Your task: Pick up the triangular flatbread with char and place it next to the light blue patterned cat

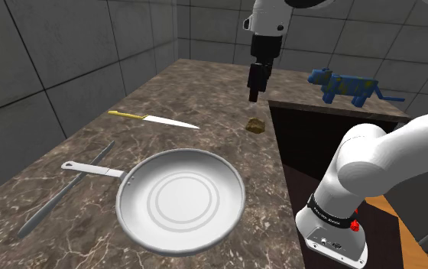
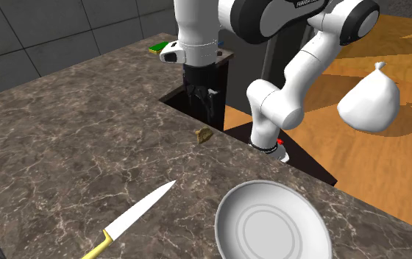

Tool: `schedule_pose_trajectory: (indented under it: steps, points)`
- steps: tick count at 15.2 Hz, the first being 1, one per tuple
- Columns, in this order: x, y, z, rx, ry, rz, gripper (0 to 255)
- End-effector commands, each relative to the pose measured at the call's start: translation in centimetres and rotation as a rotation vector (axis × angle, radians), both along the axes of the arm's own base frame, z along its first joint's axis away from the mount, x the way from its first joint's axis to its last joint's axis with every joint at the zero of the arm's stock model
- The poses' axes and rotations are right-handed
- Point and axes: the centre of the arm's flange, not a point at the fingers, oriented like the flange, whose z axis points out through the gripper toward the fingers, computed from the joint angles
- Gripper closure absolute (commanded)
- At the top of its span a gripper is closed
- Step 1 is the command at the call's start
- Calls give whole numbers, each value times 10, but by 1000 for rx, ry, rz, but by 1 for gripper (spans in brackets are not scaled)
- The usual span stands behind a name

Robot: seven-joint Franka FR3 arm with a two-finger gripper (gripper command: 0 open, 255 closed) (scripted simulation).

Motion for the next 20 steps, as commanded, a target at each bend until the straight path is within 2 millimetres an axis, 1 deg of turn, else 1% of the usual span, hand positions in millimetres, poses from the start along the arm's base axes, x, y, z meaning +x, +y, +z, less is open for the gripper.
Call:
schedule_pose_trajectory:
  steps: [1,4,7,8,14,15,20]
  points:
    - [0,0,0,0,0,0,0]
    - [-32,-8,-35,-14,-110,30,0]
    - [-60,-17,-74,-28,-219,59,0]
    - [-64,-18,-79,-30,-233,63,0]
    - [-58,-19,-110,-30,-233,63,0]
    - [-56,-19,-119,-30,-233,63,0]
    - [-56,-19,-119,-30,-233,63,0]
